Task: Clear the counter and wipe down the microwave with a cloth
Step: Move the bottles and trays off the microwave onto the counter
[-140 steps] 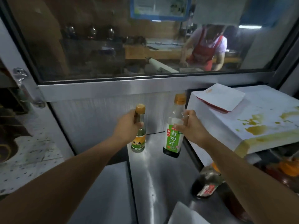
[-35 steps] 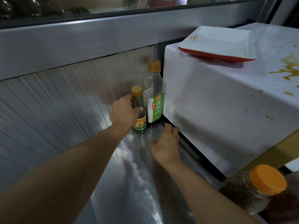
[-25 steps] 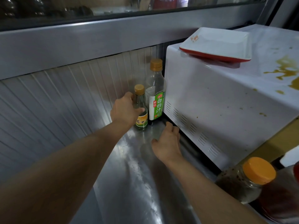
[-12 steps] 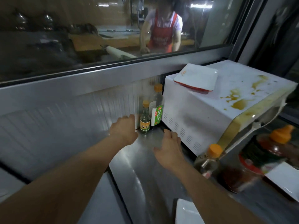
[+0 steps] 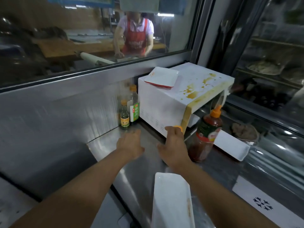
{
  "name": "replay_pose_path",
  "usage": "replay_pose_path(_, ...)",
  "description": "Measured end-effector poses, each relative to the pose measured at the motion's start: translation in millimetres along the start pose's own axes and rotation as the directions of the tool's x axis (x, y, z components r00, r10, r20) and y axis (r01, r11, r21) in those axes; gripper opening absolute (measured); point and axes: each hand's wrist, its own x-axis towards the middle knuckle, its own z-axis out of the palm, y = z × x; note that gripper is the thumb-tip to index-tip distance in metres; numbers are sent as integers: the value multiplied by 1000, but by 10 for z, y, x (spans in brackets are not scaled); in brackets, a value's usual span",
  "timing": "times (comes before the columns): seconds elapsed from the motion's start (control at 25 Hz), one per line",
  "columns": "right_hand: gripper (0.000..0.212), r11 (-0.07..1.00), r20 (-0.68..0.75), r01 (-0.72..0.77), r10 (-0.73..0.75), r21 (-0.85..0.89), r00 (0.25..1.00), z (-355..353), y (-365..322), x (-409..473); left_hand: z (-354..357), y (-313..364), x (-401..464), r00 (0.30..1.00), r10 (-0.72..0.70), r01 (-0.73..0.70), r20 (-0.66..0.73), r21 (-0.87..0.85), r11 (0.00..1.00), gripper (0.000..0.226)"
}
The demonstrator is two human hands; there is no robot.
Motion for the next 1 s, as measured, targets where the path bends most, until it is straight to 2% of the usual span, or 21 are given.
replay_pose_path(0.24,48,996,-84,-88,89,18,993,-320,502,-128,358,508,94,999,30,-26,28,-120,992,71)
replay_pose_path(0.44,55,976,-98,-201,210,86,973,-444,1023,-106,683,694,275,998,-17,33,55,-303,952,70)
replay_pose_path(0.68,64,938,-78,-328,338,114,938,-427,1738,4,1024,873,516,995,-83,55,-53,-391,919,74)
replay_pose_path(0.8,82,927,-126,-312,342,211,931,-406,1811,92,1025,876,528,988,-115,57,-102,-449,892,68)
replay_pose_path(0.88,97,905,-107,-308,352,294,930,-370,1925,228,1085,937,581,986,-124,59,-115,-454,889,63)
replay_pose_path(1.0,108,861,-72,-307,365,407,928,-253,2114,470,1164,1005,599,976,-156,65,-151,-484,873,60)
